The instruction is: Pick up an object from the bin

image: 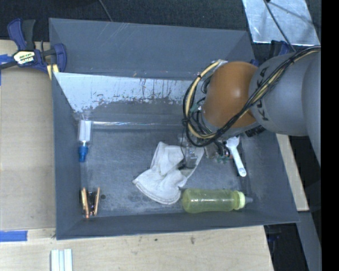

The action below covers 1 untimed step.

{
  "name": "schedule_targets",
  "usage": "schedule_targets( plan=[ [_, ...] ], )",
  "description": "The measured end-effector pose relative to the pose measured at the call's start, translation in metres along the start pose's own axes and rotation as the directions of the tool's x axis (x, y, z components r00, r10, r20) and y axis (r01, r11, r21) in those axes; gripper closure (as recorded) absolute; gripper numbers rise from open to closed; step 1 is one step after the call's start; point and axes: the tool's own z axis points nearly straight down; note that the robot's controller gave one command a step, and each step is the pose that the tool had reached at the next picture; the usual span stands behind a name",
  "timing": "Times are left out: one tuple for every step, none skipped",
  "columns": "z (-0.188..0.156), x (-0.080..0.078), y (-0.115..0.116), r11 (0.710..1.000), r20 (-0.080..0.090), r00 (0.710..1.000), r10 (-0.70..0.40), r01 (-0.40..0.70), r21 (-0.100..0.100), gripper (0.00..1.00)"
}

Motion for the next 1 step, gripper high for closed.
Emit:
schedule_targets(
  plan=[
    [-0.1375,-0.0007,-0.0439,0.998,-0.003,0.998,-0.062,0.062,0.000,1.00]
  ],
)
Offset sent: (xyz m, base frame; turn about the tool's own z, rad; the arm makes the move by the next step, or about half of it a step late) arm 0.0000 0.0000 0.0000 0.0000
